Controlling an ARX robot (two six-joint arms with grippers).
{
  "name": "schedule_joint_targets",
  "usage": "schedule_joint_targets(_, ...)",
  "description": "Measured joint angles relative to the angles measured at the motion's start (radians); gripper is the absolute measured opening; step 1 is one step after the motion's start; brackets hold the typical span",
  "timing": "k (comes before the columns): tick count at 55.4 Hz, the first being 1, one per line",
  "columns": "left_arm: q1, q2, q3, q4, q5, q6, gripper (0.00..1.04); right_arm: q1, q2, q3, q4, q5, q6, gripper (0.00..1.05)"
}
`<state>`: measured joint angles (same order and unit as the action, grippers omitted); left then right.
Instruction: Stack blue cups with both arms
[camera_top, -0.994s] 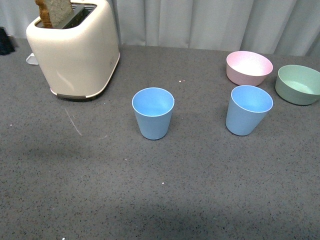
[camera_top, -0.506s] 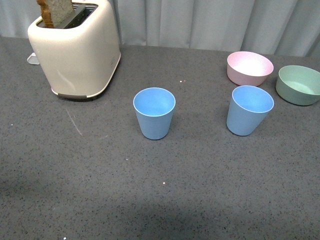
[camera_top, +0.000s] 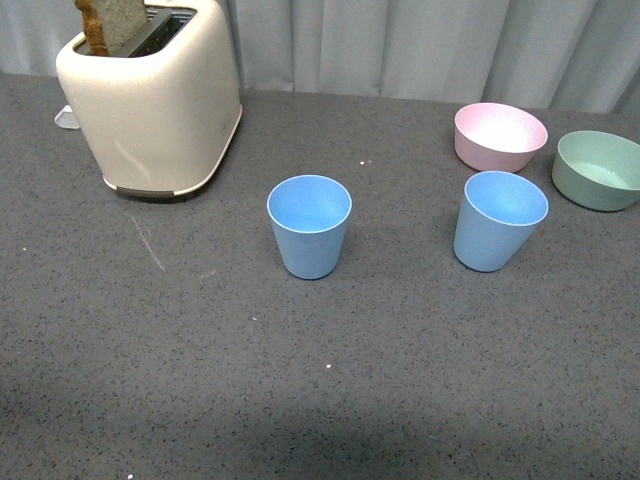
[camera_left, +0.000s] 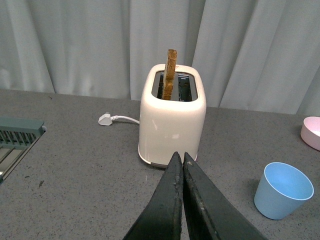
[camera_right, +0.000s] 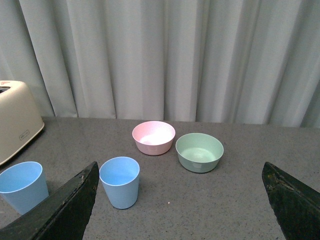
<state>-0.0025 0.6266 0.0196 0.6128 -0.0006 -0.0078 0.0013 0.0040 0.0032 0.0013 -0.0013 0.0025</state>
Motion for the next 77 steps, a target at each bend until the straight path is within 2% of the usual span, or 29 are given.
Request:
schedule_joint_targets(23,0.0,-0.261,-0.001,-0.245,0.0,0.0,0.04,0.0,0.0,0.0,0.0,0.0,0.0,0.95)
schedule_joint_targets(58,0.0,-0.458,-0.001,-0.44,0.0,0.0,0.04,0.0,0.0,0.0,0.0,0.0,0.0,0.95)
schedule_joint_targets(62,0.0,-0.585,-0.001,-0.599,0.001,0.0,0.04,0.0,0.0,0.0,0.0,0.0,0.0,0.95)
schedule_joint_targets(73,0.0,-0.621,-0.001,-0.61,0.001,0.0,0.04,0.0,0.0,0.0,0.0,0.0,0.0,0.95)
schedule_joint_targets(75,0.0,-0.621,-0.001,-0.61,0.001,0.0,0.07,0.0,0.0,0.0,0.0,0.0,0.0,0.95)
schedule_joint_targets(77,0.0,-0.621,-0.001,-0.61,0.001,0.0,0.16,0.0,0.0,0.0,0.0,0.0,0.0,0.95)
